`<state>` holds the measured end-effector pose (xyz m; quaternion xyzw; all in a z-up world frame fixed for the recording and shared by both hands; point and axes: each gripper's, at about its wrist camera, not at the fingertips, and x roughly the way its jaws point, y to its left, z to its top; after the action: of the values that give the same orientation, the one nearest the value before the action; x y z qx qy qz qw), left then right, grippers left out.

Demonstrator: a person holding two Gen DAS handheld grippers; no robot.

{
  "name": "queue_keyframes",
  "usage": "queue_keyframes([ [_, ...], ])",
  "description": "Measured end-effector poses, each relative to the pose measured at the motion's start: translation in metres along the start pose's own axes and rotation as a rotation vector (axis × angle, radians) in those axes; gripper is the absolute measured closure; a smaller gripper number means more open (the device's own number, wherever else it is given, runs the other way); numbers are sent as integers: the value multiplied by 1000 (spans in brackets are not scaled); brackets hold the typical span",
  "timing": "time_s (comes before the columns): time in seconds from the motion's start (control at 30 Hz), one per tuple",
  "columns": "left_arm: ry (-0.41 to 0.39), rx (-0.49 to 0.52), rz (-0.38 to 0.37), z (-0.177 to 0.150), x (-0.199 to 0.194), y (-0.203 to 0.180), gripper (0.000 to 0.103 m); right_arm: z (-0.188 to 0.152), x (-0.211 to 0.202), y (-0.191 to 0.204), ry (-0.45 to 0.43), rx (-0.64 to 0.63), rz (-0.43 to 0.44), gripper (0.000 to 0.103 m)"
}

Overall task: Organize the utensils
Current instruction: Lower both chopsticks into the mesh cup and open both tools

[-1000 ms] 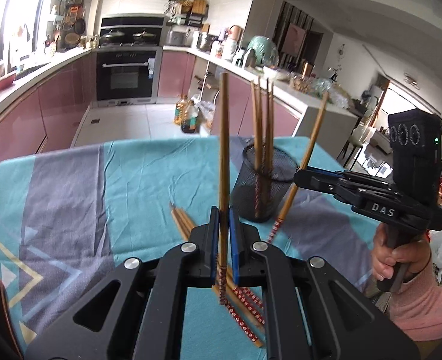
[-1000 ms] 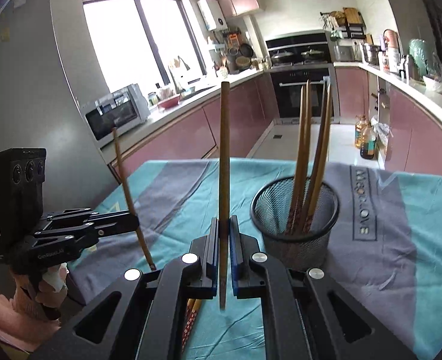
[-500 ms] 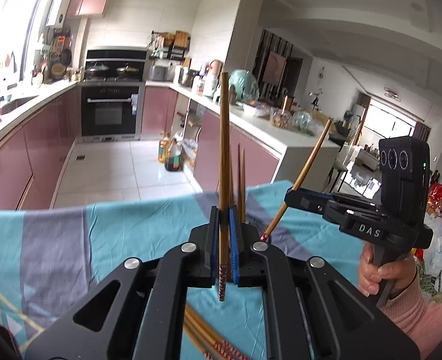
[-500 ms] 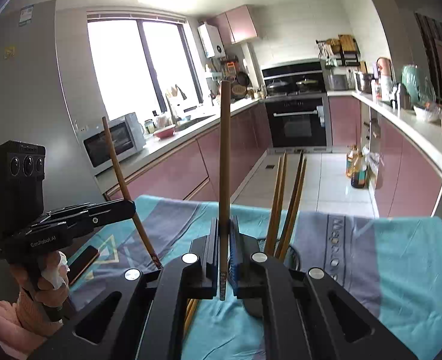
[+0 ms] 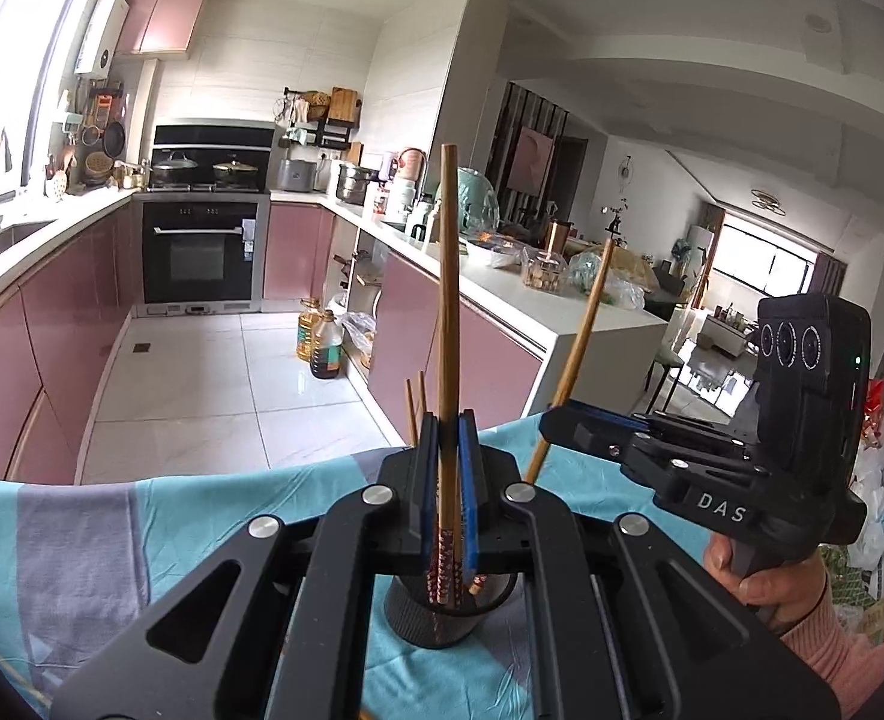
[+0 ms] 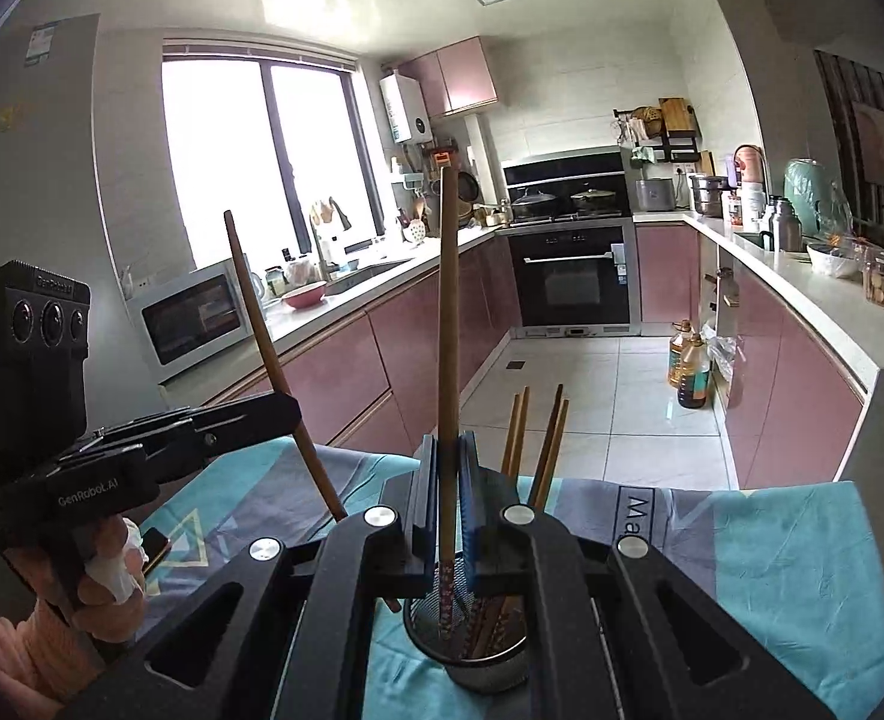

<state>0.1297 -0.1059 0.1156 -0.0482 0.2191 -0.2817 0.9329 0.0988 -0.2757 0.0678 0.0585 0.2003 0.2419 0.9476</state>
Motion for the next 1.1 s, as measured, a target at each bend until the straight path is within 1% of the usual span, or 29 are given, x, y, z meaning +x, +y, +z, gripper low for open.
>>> queue_keyframes([
  [0.17, 45, 11, 13, -5, 22, -2, 96, -8, 15, -5, 31, 15, -27, 97],
  [0.4, 163, 45, 29, -27, 49, -3, 96, -26, 38, -11, 118, 38, -25, 97],
  [0.47, 202, 46, 23, -33, 57, -2, 96, -33, 44, -13, 144, 48, -20, 97],
  [0.7, 290, 42, 29, -48, 80, 6, 96, -43, 59, -17, 203, 63, -23, 97],
  [0.77, 308, 44, 31, -50, 87, 9, 96, -43, 61, -18, 208, 69, -23, 97],
  [1.1, 315, 23, 48, -52, 100, 17, 95, -42, 68, -25, 222, 98, -36, 97],
])
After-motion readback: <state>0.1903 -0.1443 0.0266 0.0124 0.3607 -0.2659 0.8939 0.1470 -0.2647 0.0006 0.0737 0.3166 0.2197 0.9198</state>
